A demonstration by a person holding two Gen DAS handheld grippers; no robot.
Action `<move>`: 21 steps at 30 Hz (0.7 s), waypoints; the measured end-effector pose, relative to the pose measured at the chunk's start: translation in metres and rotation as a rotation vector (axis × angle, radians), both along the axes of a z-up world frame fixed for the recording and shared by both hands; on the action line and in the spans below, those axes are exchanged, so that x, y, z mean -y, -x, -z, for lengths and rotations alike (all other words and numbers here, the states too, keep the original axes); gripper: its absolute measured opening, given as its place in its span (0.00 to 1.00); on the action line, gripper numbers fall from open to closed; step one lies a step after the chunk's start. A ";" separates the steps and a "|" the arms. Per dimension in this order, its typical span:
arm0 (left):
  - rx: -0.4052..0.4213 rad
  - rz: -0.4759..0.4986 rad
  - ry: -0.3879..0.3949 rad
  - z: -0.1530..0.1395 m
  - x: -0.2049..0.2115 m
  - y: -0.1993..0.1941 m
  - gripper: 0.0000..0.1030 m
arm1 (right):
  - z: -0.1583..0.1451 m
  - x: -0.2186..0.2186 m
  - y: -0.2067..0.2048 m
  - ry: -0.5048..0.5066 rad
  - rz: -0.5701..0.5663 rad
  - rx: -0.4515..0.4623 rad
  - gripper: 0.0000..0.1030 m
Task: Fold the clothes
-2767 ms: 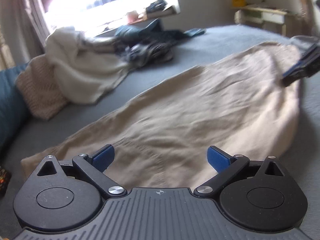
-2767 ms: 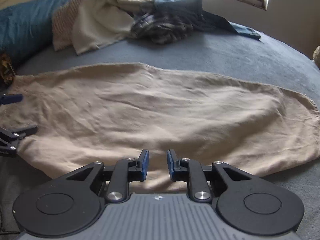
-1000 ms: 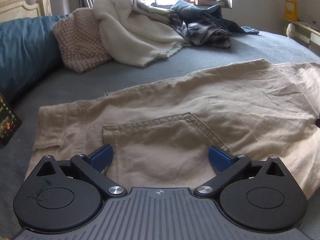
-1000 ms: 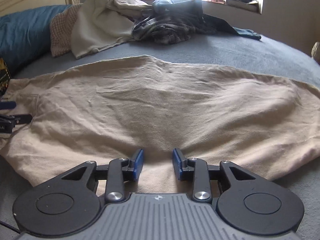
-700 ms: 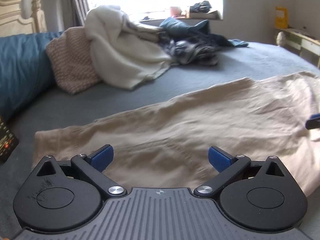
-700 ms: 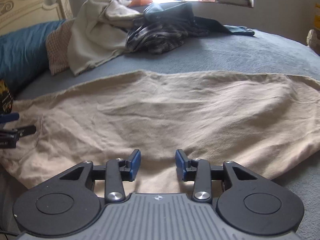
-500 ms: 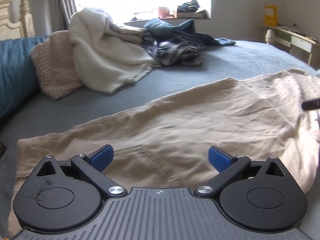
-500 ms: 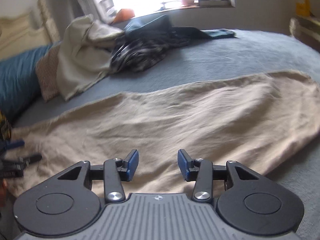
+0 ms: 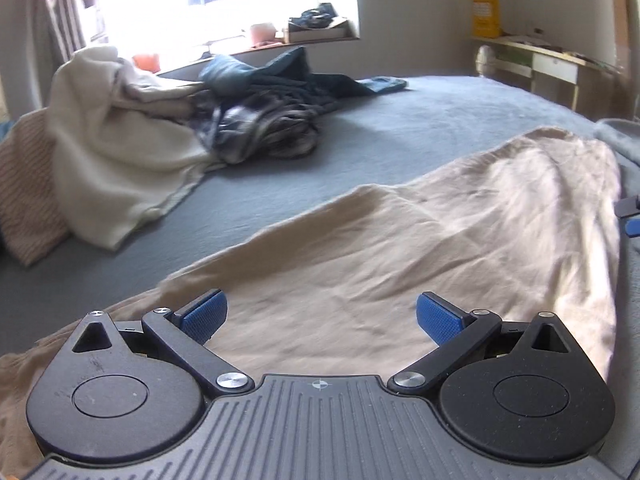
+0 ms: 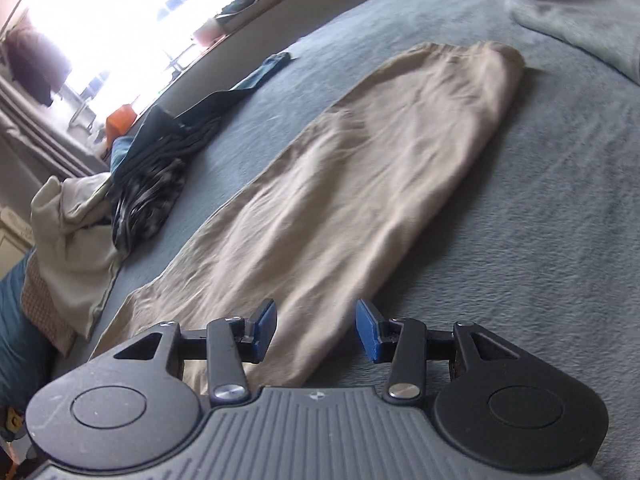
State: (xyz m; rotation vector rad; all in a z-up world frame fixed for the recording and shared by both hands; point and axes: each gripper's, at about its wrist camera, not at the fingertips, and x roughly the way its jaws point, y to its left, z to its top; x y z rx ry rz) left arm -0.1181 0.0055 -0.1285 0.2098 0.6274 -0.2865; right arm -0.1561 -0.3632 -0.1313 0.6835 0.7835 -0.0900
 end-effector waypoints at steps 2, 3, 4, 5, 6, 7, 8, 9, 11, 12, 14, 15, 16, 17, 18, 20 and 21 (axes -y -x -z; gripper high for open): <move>-0.008 0.030 -0.007 0.005 0.010 -0.002 0.99 | 0.002 0.009 0.002 -0.013 0.017 -0.002 0.45; -0.011 0.043 -0.012 0.006 0.014 -0.002 0.99 | 0.003 0.013 0.003 -0.016 0.026 0.000 0.45; -0.012 0.055 -0.016 0.008 0.018 -0.003 0.99 | 0.003 0.018 0.004 -0.020 0.038 0.002 0.45; -0.012 0.066 -0.020 0.009 0.020 -0.004 0.99 | 0.003 0.024 0.004 -0.030 0.052 0.006 0.45; -0.014 0.072 -0.023 0.010 0.022 -0.005 0.99 | 0.003 0.031 0.005 -0.045 0.071 0.014 0.45; -0.018 0.075 -0.027 0.010 0.023 -0.007 0.99 | 0.003 0.040 0.007 -0.062 0.098 0.028 0.45; -0.022 0.078 -0.030 0.011 0.025 -0.009 0.99 | 0.004 0.049 0.008 -0.083 0.125 0.042 0.45; -0.026 0.081 -0.033 0.012 0.026 -0.011 0.99 | 0.005 0.060 0.009 -0.108 0.155 0.055 0.45; -0.032 0.085 -0.039 0.011 0.028 -0.016 0.99 | 0.010 0.080 0.007 -0.151 0.217 0.067 0.46; -0.034 0.085 -0.040 0.010 0.028 -0.019 0.99 | 0.012 0.090 0.006 -0.170 0.242 0.072 0.46; -0.040 0.080 -0.038 0.009 0.028 -0.024 0.99 | 0.016 0.109 0.002 -0.200 0.283 0.081 0.46; -0.054 0.075 -0.035 0.011 0.028 -0.027 0.99 | 0.019 0.118 -0.002 -0.216 0.297 0.085 0.46; -0.070 0.070 -0.034 0.013 0.029 -0.030 0.99 | 0.022 0.127 -0.005 -0.228 0.314 0.088 0.46; -0.084 0.067 -0.034 0.016 0.029 -0.032 0.99 | 0.024 0.134 -0.010 -0.232 0.336 0.088 0.46; -0.096 0.064 -0.035 0.019 0.029 -0.034 1.00 | 0.028 0.142 -0.015 -0.241 0.352 0.089 0.46; -0.097 0.064 -0.039 0.022 0.029 -0.034 1.00 | 0.037 0.156 -0.024 -0.266 0.378 0.094 0.46; -0.097 0.064 -0.037 0.023 0.029 -0.034 1.00 | 0.042 0.162 -0.029 -0.280 0.388 0.097 0.46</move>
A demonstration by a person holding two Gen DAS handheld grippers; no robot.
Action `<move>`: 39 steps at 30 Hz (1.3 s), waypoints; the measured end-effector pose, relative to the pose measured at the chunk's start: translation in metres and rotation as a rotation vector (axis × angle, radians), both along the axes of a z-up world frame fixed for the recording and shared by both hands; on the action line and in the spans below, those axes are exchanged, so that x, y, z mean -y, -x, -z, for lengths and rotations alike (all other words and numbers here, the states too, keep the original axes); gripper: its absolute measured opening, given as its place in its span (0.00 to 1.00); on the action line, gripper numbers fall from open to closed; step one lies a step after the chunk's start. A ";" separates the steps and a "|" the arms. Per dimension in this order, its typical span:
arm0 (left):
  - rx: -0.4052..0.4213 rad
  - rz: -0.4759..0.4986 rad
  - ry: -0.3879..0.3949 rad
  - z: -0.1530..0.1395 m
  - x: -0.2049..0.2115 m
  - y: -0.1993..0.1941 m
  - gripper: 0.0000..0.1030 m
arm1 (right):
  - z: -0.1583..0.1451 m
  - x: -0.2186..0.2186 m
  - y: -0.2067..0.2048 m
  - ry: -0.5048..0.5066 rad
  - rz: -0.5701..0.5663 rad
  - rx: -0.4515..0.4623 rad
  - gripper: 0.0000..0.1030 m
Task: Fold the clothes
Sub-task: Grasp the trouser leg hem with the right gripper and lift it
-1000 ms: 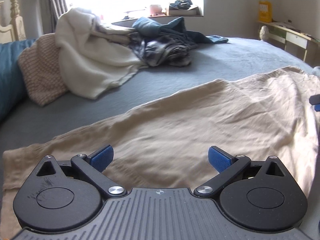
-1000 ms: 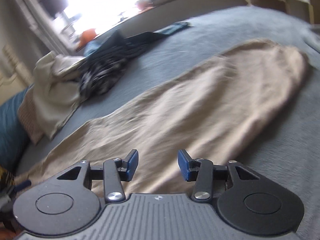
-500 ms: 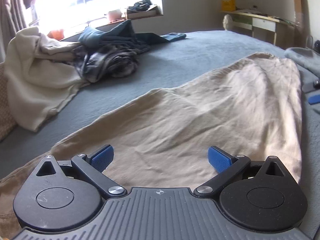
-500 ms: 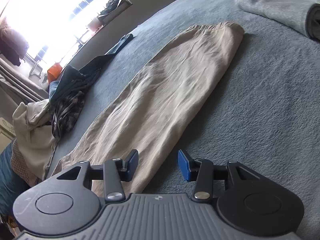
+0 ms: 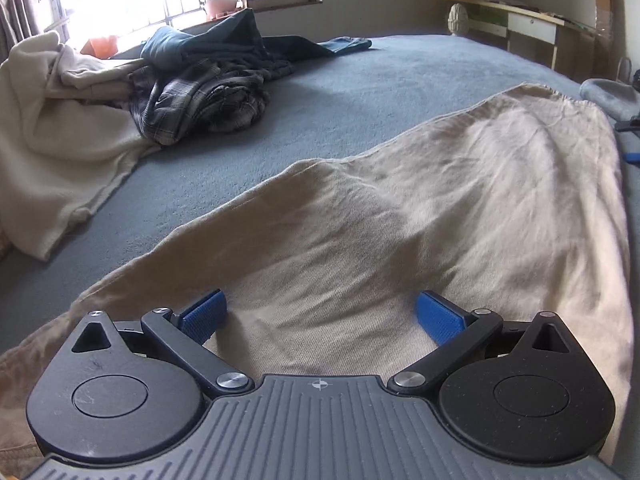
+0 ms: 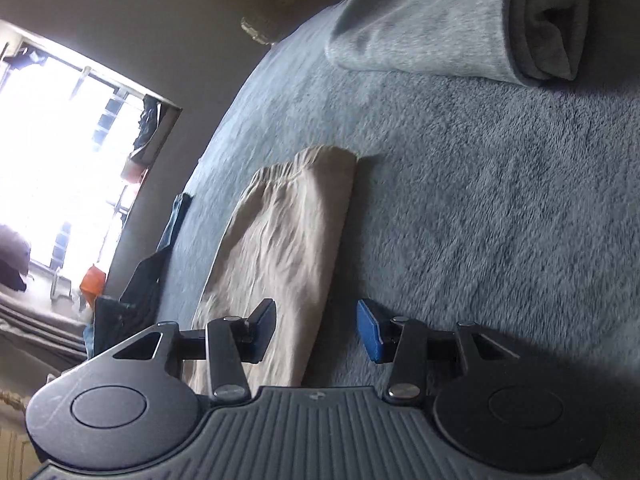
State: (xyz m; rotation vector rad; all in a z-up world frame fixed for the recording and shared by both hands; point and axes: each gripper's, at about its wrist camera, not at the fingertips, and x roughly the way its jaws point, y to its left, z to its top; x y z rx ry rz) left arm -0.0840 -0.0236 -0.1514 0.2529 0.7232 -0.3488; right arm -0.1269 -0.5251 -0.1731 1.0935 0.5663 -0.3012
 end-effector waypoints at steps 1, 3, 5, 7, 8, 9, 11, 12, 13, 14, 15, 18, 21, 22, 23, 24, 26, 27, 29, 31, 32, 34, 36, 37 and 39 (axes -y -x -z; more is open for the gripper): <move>-0.002 -0.001 0.004 0.000 -0.001 0.000 1.00 | 0.005 0.006 -0.005 -0.014 0.010 0.005 0.45; -0.008 -0.002 0.014 0.001 -0.002 -0.001 1.00 | 0.010 0.013 -0.015 -0.021 0.016 0.016 0.45; -0.012 -0.002 0.021 0.001 -0.003 -0.001 1.00 | 0.012 0.016 -0.029 -0.020 0.010 0.028 0.45; -0.014 -0.001 0.023 0.001 -0.003 -0.002 1.00 | 0.015 0.020 -0.040 -0.029 0.011 0.044 0.45; -0.014 -0.001 0.023 0.002 -0.003 -0.002 1.00 | 0.016 0.022 -0.046 -0.035 0.013 0.053 0.44; -0.014 -0.001 0.024 0.002 -0.003 -0.002 1.00 | 0.017 0.024 -0.051 -0.036 0.015 0.059 0.43; -0.015 -0.001 0.024 0.002 -0.003 -0.002 1.00 | 0.017 0.025 -0.059 -0.013 0.015 0.062 0.39; -0.015 -0.001 0.024 0.002 -0.003 -0.002 1.00 | 0.017 0.025 -0.063 -0.002 0.015 0.064 0.39; -0.016 -0.001 0.024 0.002 -0.003 -0.002 1.00 | 0.017 0.026 -0.067 0.009 0.016 0.065 0.39; -0.015 -0.001 0.023 0.002 -0.003 -0.002 1.00 | 0.017 0.026 -0.071 0.021 0.016 0.067 0.38; -0.015 -0.001 0.022 0.002 -0.003 -0.002 1.00 | 0.017 0.027 -0.075 0.029 0.017 0.069 0.38; -0.012 -0.002 0.020 0.003 -0.002 -0.001 1.00 | 0.019 0.030 -0.081 0.021 0.028 0.079 0.36; -0.009 -0.003 0.019 0.003 -0.002 -0.001 1.00 | 0.018 0.031 -0.084 0.029 0.014 0.080 0.23; -0.009 -0.003 0.018 0.003 -0.001 -0.001 1.00 | 0.017 0.030 -0.085 0.038 0.007 0.073 0.16; -0.008 -0.004 0.017 0.004 -0.001 0.000 1.00 | 0.016 0.030 -0.085 0.049 0.000 0.067 0.14; -0.008 -0.004 0.016 0.004 -0.001 -0.001 1.00 | 0.015 0.029 -0.084 0.060 -0.003 0.066 0.12; -0.008 -0.005 0.017 0.004 -0.001 -0.001 1.00 | 0.009 0.026 -0.082 0.062 -0.003 0.080 0.09; -0.008 -0.006 0.017 0.004 -0.001 -0.001 1.00 | 0.004 0.024 -0.080 0.066 -0.007 0.096 0.08; -0.009 -0.006 0.018 0.004 -0.001 -0.001 1.00 | -0.009 0.018 -0.080 0.076 -0.029 0.136 0.08; -0.009 -0.007 0.019 0.004 -0.002 -0.001 1.00 | -0.029 0.008 -0.078 0.095 -0.076 0.185 0.07; -0.008 -0.007 0.020 0.004 -0.002 -0.001 1.00 | -0.039 0.000 -0.078 0.110 -0.104 0.207 0.07; -0.006 -0.008 0.022 0.004 -0.002 -0.001 1.00 | -0.061 -0.018 -0.078 0.130 -0.168 0.263 0.07; -0.004 -0.008 0.025 0.005 -0.002 -0.001 1.00 | -0.081 -0.038 -0.075 0.121 -0.223 0.327 0.07; -0.004 -0.009 0.026 0.005 -0.003 -0.001 1.00 | -0.090 -0.048 -0.075 0.112 -0.249 0.356 0.07; -0.002 -0.009 0.028 0.005 -0.003 0.000 1.00 | -0.107 -0.068 -0.072 0.086 -0.299 0.412 0.07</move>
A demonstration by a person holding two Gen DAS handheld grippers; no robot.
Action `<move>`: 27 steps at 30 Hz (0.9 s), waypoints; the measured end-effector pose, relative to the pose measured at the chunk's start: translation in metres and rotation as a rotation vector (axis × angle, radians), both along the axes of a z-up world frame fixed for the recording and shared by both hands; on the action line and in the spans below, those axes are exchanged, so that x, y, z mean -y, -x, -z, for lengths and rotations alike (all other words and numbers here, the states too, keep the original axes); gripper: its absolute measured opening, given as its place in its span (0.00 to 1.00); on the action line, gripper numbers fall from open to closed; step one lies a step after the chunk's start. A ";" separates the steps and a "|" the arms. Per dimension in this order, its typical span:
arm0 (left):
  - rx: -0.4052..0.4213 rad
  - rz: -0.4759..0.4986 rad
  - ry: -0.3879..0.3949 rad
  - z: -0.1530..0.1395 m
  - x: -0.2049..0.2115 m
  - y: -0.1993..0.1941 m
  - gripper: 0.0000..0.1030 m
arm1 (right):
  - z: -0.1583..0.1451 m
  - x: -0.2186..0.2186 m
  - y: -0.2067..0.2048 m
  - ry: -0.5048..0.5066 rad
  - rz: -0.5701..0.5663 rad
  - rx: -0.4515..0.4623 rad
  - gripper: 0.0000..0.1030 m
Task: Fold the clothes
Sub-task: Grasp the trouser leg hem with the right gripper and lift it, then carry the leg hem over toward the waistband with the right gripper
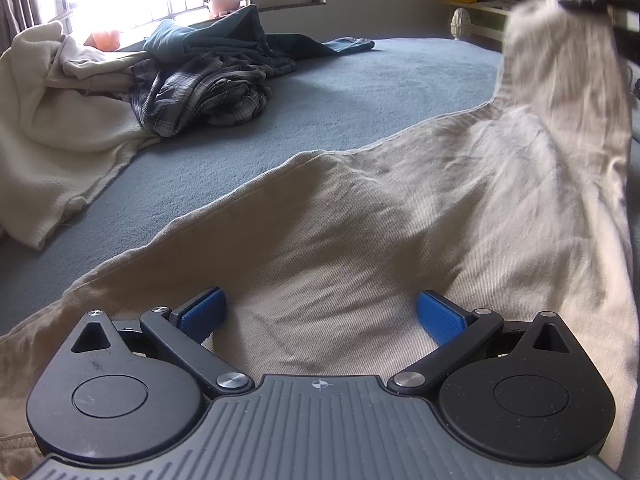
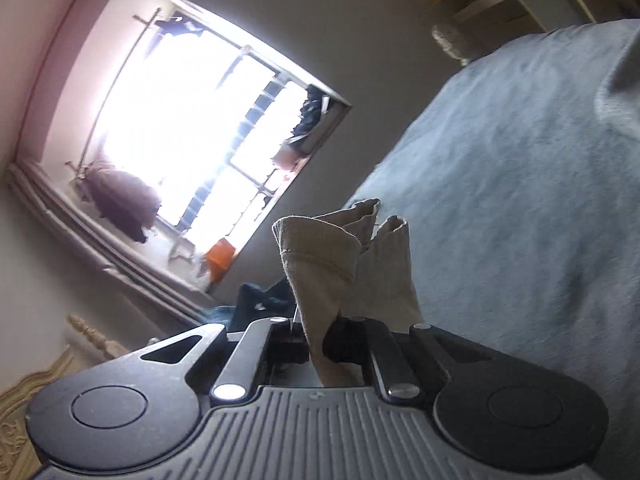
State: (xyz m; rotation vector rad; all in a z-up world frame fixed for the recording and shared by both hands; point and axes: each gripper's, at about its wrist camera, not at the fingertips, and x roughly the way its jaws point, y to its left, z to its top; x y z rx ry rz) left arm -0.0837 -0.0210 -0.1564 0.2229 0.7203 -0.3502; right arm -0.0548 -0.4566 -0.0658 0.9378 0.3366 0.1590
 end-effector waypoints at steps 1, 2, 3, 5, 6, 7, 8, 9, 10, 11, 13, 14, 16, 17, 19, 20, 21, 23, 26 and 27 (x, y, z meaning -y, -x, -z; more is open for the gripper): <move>0.001 -0.001 0.001 0.000 0.000 0.000 1.00 | -0.008 -0.010 0.002 -0.012 -0.031 0.021 0.07; 0.003 -0.002 0.002 0.000 0.000 0.000 1.00 | -0.014 -0.021 0.002 -0.025 -0.064 0.037 0.07; 0.006 -0.002 0.002 0.001 0.001 0.000 1.00 | -0.021 -0.032 0.003 -0.037 -0.097 0.052 0.07; 0.011 -0.002 0.005 0.002 0.001 0.001 1.00 | -0.033 -0.054 0.005 -0.047 -0.163 0.076 0.07; 0.011 -0.003 0.008 0.002 0.000 0.001 1.00 | -0.037 -0.065 0.007 -0.050 -0.194 0.085 0.07; 0.013 -0.003 0.010 0.002 0.000 0.001 1.00 | -0.040 -0.076 0.008 -0.064 -0.220 0.092 0.07; 0.014 -0.003 0.011 0.003 0.000 0.001 1.00 | -0.042 -0.086 0.010 -0.084 -0.244 0.094 0.07; 0.016 -0.003 0.012 0.003 0.000 0.001 1.00 | -0.043 -0.096 0.012 -0.101 -0.267 0.096 0.07; 0.018 -0.002 0.013 0.003 -0.001 0.001 1.00 | -0.045 -0.105 0.013 -0.114 -0.289 0.093 0.07; 0.021 -0.003 0.012 0.003 0.000 0.002 1.00 | -0.046 -0.114 0.013 -0.126 -0.307 0.092 0.07; 0.027 -0.007 0.006 0.003 0.000 0.003 1.00 | -0.048 -0.133 0.016 -0.150 -0.337 0.093 0.07; 0.030 -0.008 0.003 0.003 0.001 0.004 1.00 | -0.048 -0.141 0.018 -0.160 -0.350 0.093 0.07; 0.034 -0.014 0.006 0.001 0.000 0.005 1.00 | -0.046 -0.157 0.020 -0.181 -0.376 0.087 0.07; 0.034 -0.025 0.016 -0.002 -0.003 0.005 1.00 | -0.046 -0.165 0.021 -0.186 -0.387 0.079 0.07; 0.034 -0.052 0.041 -0.009 -0.011 0.008 0.99 | -0.045 -0.180 0.022 -0.197 -0.408 0.068 0.07; 0.036 -0.063 0.054 -0.015 -0.018 0.011 0.99 | -0.045 -0.187 0.022 -0.197 -0.416 0.066 0.07; 0.040 -0.072 0.068 -0.021 -0.026 0.015 0.99 | -0.046 -0.194 0.023 -0.197 -0.425 0.065 0.07; 0.050 -0.091 0.096 -0.035 -0.045 0.024 0.99 | -0.050 -0.208 0.024 -0.192 -0.447 0.070 0.07; 0.040 -0.149 0.152 -0.055 -0.089 0.044 0.99 | -0.054 -0.231 0.021 -0.183 -0.484 0.078 0.07; 0.028 -0.180 0.172 -0.059 -0.107 0.051 0.99 | -0.054 -0.239 0.020 -0.181 -0.498 0.080 0.07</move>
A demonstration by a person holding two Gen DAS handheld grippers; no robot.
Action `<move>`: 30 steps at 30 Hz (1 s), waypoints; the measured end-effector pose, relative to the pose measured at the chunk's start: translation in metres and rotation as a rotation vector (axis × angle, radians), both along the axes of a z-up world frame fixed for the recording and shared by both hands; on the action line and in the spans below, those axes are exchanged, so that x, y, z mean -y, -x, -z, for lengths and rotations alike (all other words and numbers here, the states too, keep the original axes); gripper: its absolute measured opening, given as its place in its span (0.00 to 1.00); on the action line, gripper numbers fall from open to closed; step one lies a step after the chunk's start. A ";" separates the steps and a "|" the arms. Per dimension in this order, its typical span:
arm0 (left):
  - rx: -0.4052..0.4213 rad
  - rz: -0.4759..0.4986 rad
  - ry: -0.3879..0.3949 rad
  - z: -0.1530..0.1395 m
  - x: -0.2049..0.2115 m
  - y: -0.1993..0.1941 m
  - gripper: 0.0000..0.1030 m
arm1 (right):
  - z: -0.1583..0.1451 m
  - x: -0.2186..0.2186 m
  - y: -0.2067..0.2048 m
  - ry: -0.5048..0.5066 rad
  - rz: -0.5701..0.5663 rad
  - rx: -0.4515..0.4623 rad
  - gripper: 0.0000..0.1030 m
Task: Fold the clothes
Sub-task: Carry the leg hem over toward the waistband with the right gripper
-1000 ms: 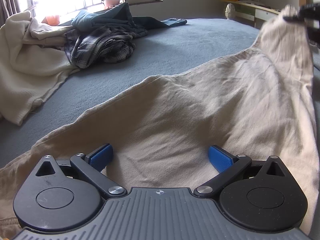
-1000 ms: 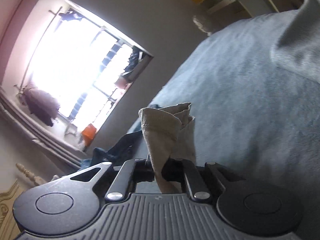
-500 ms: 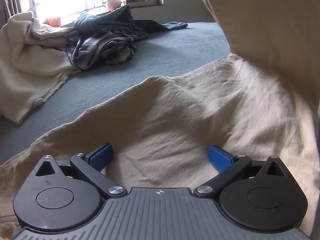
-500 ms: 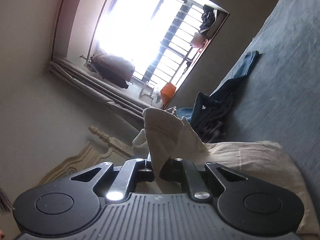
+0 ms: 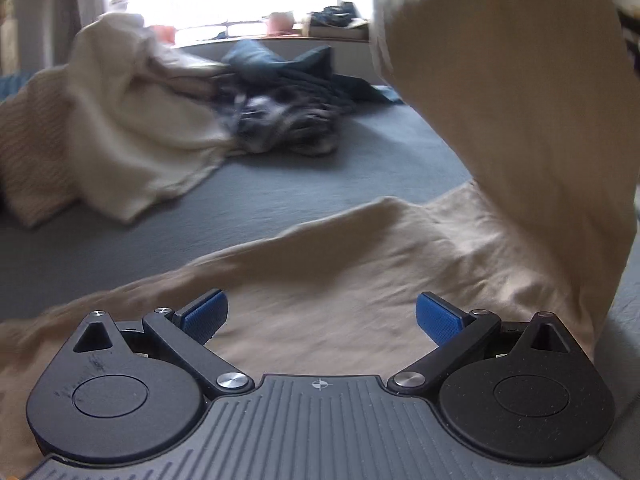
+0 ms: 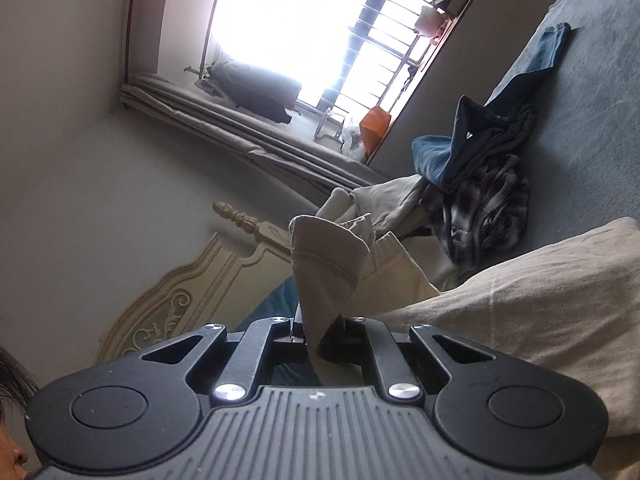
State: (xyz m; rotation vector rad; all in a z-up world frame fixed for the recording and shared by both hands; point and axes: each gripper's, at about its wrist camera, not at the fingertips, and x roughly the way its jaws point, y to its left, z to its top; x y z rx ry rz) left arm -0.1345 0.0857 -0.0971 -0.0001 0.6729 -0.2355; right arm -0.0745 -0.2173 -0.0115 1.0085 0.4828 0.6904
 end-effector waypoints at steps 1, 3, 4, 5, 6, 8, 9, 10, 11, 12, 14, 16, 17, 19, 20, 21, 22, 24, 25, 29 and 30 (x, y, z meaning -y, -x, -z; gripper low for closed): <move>-0.012 -0.029 0.022 -0.005 -0.018 0.007 0.99 | 0.000 -0.009 -0.001 0.003 -0.014 0.004 0.07; -0.032 -0.085 0.065 -0.011 -0.055 0.024 0.99 | 0.001 -0.030 -0.005 0.015 -0.051 0.013 0.07; -0.040 -0.113 0.084 -0.014 -0.074 0.033 0.99 | 0.002 -0.043 -0.007 0.020 -0.074 0.017 0.07; -0.045 -0.143 0.102 -0.017 -0.092 0.042 0.99 | 0.004 -0.058 -0.009 0.026 -0.102 0.021 0.07; -0.049 -0.171 0.121 -0.019 -0.109 0.050 0.99 | 0.005 -0.074 -0.011 0.035 -0.131 0.026 0.07; -0.058 -0.228 0.162 -0.024 -0.142 0.066 0.99 | 0.008 -0.108 -0.013 0.074 -0.194 0.045 0.07; -0.064 -0.256 0.184 -0.024 -0.155 0.075 0.99 | 0.010 -0.126 -0.012 0.102 -0.227 0.057 0.07; -0.070 -0.283 0.206 -0.024 -0.169 0.083 0.99 | 0.013 -0.148 -0.010 0.149 -0.267 0.075 0.07; -0.074 -0.309 0.229 -0.023 -0.180 0.091 0.99 | 0.017 -0.170 -0.006 0.214 -0.307 0.102 0.07; -0.082 -0.328 0.248 -0.020 -0.188 0.096 0.99 | 0.023 -0.193 0.000 0.297 -0.344 0.134 0.07; -0.104 -0.360 0.282 -0.015 -0.202 0.105 0.98 | 0.049 -0.244 0.017 0.520 -0.424 0.176 0.07; -0.126 -0.391 0.316 -0.009 -0.216 0.113 0.97 | 0.084 -0.286 0.032 0.713 -0.510 0.166 0.07; -0.136 -0.407 0.331 -0.007 -0.221 0.115 0.96 | 0.099 -0.299 0.038 0.777 -0.545 0.146 0.07; -0.141 -0.437 0.371 -0.004 -0.235 0.121 0.95 | 0.107 -0.308 0.049 0.841 -0.552 0.166 0.07; -0.139 -0.454 0.392 -0.003 -0.241 0.124 0.95 | 0.099 -0.309 0.053 0.850 -0.547 0.206 0.07; -0.136 -0.471 0.414 -0.001 -0.247 0.127 0.95 | 0.088 -0.311 0.056 0.859 -0.536 0.260 0.07; -0.136 -0.487 0.432 0.000 -0.253 0.129 0.94 | 0.077 -0.313 0.057 0.872 -0.522 0.311 0.07; -0.138 -0.518 0.464 0.002 -0.265 0.132 0.94 | 0.058 -0.321 0.065 0.888 -0.505 0.413 0.07; -0.137 -0.533 0.469 0.002 -0.269 0.134 0.94 | 0.053 -0.328 0.070 0.892 -0.509 0.467 0.07; -0.135 -0.581 0.448 0.005 -0.282 0.142 0.94 | 0.071 -0.365 0.103 0.994 -0.599 0.675 0.07; -0.137 -0.591 0.449 0.006 -0.285 0.145 0.94 | 0.089 -0.376 0.112 1.048 -0.642 0.712 0.07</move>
